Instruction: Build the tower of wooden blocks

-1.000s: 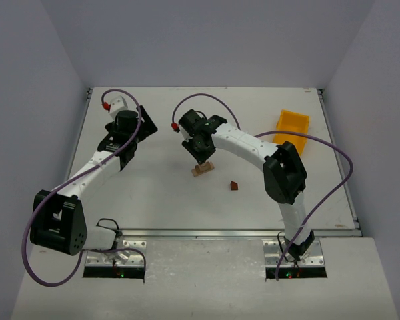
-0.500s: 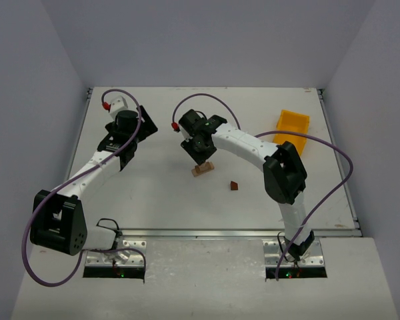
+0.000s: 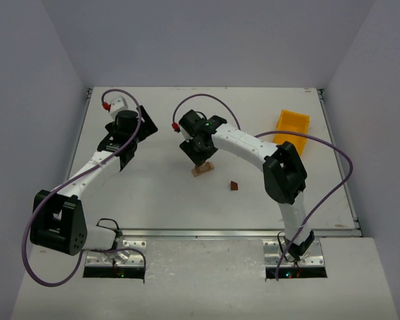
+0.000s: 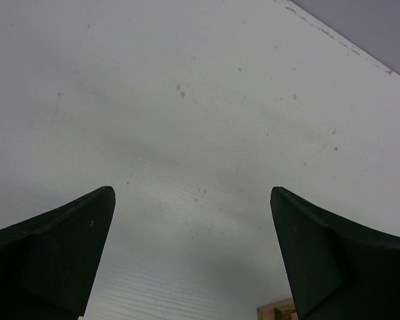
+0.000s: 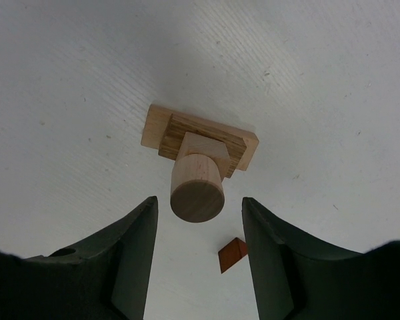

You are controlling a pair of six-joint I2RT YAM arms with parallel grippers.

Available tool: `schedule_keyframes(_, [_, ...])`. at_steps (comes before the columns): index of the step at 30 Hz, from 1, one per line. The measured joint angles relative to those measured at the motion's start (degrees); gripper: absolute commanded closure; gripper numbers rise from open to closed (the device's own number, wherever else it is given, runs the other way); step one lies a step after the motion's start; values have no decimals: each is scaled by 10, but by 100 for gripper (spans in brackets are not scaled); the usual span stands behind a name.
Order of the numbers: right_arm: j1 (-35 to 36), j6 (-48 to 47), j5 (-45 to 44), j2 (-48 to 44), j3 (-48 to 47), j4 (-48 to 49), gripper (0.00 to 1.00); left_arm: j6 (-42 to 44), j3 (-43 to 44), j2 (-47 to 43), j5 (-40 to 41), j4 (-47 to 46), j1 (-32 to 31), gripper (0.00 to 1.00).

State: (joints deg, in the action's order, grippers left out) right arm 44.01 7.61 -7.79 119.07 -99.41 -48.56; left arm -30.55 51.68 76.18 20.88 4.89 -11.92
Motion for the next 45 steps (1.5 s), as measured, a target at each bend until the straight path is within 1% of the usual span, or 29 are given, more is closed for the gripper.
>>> schedule_keyframes(11, [0,2,-26,0,2,1,43,0,0,0,0,0,0,0])
schedule_keyframes(37, [0,4,-41,0,11,1,42,0,0,0,-4,0,0,0])
schedule_keyframes(40, [0,4,-39,0,13,2,40,0,0,0,-4,0,0,0])
schedule_keyframes(45, [0,0,-8,-5,30,15,32,0,0,0,-6,0,0,0])
